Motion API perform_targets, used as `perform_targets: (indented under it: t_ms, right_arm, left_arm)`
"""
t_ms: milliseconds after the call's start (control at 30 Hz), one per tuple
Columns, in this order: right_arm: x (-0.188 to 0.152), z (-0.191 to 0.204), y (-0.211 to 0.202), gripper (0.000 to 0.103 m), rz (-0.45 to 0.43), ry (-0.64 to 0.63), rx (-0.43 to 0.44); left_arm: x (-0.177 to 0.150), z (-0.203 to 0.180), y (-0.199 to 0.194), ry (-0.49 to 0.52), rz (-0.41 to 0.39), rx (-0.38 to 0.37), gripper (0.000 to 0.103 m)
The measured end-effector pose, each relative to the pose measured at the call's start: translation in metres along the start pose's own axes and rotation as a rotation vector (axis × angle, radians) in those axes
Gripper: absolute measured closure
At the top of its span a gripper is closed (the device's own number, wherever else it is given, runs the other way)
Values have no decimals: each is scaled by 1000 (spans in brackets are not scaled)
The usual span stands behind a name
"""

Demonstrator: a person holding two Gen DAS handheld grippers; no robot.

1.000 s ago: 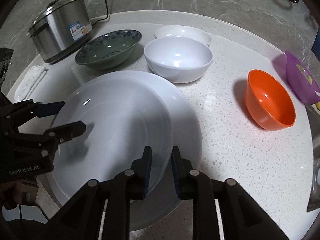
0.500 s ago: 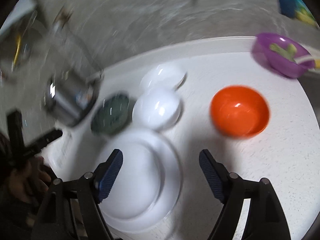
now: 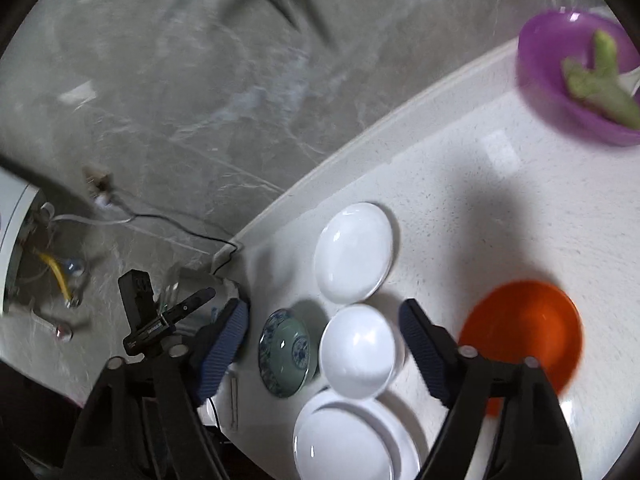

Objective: Organize plates and bowls

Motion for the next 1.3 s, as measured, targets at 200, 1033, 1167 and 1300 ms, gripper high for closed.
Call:
perform_targets:
  t_ms: [200, 1033, 1167, 1300]
  right_arm:
    - [21, -37, 69, 36, 129, 93, 3]
    - [36, -79, 159, 49, 270, 109, -110]
    - [37, -77, 166, 60, 282, 102, -116]
    - [36, -76, 176, 85, 313, 85, -146]
  left_arm:
    - [23, -2, 70, 57, 157, -42, 5]
    - [9, -12, 181, 128, 356, -106, 44]
    - [12, -10, 184, 116, 363, -106, 71]
    - [12, -20, 189, 134, 375, -87, 86]
Point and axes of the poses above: each gripper's, at about its wrist camera, not at the fingertips, and y roughly the way its jaws point, z to its left, x to its top, the point moved 7 cm from there along y, roughly the way its jaws point, and after that the axes turned 3 degrees about x, right-handed, at the moved point
